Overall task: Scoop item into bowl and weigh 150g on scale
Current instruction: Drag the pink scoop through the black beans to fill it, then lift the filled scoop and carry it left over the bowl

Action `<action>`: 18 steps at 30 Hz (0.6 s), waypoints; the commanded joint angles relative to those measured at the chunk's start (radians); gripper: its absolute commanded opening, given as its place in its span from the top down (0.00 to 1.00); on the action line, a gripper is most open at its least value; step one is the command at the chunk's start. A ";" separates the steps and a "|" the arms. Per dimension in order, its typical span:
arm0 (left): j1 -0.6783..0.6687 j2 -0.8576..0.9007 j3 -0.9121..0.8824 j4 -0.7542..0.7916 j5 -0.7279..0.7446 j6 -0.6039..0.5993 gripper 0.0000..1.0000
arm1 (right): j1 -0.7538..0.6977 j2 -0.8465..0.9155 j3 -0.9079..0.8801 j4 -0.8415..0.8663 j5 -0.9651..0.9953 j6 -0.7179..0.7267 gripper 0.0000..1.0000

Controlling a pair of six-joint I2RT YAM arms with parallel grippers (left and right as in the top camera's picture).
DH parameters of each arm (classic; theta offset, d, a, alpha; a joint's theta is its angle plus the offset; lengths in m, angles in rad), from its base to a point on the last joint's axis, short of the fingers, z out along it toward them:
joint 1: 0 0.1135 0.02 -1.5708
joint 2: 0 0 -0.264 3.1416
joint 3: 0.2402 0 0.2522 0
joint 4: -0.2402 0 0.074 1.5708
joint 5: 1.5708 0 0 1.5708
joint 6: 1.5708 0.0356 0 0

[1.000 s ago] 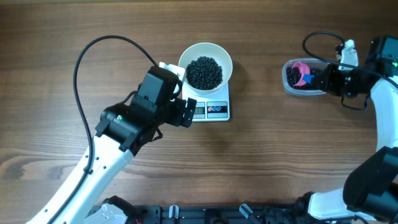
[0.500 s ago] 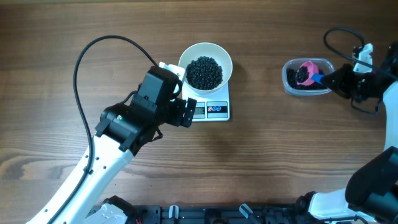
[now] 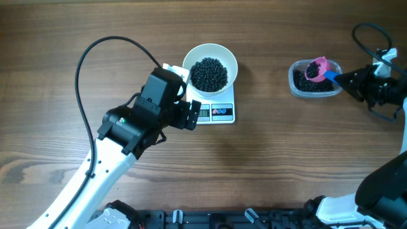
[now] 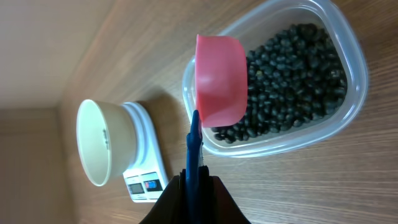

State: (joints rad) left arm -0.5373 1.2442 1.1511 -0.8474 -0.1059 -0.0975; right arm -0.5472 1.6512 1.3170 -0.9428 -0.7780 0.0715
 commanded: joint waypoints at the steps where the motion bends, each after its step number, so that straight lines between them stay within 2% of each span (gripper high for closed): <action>1: 0.004 0.002 -0.005 0.003 0.011 0.015 0.00 | -0.005 0.012 0.004 0.002 -0.176 0.010 0.96; 8: 0.003 0.002 -0.005 0.003 0.011 0.015 0.00 | 0.018 0.012 0.004 0.011 -0.355 0.011 0.96; 18: 0.003 0.002 -0.005 0.002 0.011 0.014 0.00 | 0.168 0.012 0.004 0.076 -0.394 0.045 0.96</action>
State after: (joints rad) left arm -0.5373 1.2442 1.1511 -0.8474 -0.1059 -0.0975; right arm -0.4442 1.6512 1.3170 -0.9016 -1.0988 0.0910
